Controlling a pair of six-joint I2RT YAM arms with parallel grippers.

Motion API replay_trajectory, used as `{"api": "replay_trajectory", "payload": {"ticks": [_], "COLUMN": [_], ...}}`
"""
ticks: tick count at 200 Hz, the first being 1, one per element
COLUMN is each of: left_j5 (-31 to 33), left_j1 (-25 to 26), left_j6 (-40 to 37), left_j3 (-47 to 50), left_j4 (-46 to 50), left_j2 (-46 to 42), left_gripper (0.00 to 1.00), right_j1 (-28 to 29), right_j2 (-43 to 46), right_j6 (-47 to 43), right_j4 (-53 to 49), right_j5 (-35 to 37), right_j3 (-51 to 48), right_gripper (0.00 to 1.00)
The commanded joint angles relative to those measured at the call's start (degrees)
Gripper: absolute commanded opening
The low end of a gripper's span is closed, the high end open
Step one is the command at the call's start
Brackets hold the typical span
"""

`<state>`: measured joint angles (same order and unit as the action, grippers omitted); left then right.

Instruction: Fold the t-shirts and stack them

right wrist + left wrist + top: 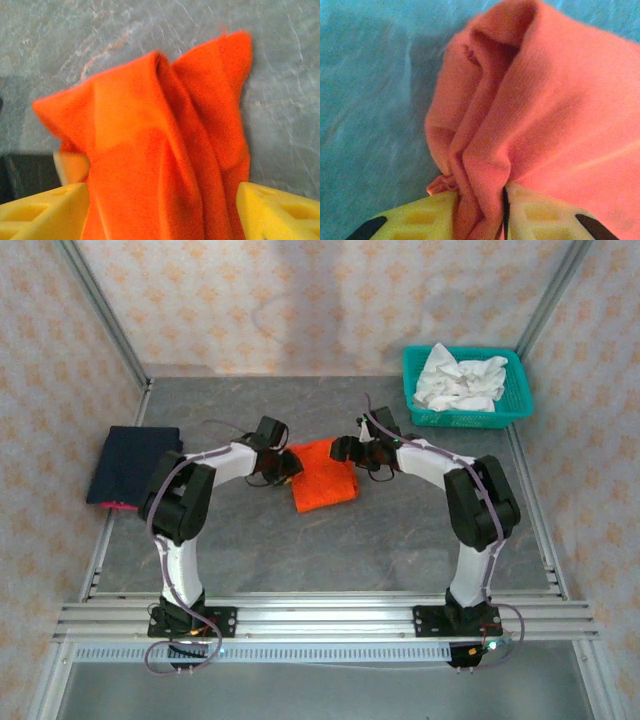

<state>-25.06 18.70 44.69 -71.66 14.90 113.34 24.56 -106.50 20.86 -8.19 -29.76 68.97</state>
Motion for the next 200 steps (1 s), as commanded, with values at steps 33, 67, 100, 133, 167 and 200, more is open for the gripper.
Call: {"api": "replay_trajectory", "payload": {"ticks": [33, 67, 100, 133, 167, 200], "left_j5": [-0.95, -1.17, -1.04, -1.79, -4.04, -5.18], "left_j1": [-2.92, -2.89, -2.88, -2.72, -2.12, -0.52], "left_j6": [-7.03, -7.07, -6.24, -4.4, -2.74, -1.71], "left_j3": [-12.36, -10.4, -5.72, -2.1, -0.94, -3.11], "left_j4": [9.56, 9.36, 6.85, 4.19, 0.7, -0.33], "left_j2": [7.66, 3.25, -1.36, -3.26, -2.23, 0.51], "left_gripper": [0.44, 0.71, 0.94, 1.0, 0.93, 0.77], "right_j1": [-0.12, -0.57, -1.21, -1.35, -1.35, -1.35], "right_j2": [7.0, 3.29, -2.3, -8.55, -12.91, -14.08], "right_j6": [6.89, 9.66, 8.64, 6.8, 5.92, 6.8], "right_j4": [3.96, 3.25, 0.61, -3.38, -5.82, -4.69], "right_j5": [7.0, 7.47, 8.37, 4.72, -0.63, -4.97], "right_j3": [-7.23, -3.24, 3.72, 10.42, 14.8, 14.51], "right_gripper": [0.77, 0.78, 0.8, 0.79, 0.72, 0.5]}}
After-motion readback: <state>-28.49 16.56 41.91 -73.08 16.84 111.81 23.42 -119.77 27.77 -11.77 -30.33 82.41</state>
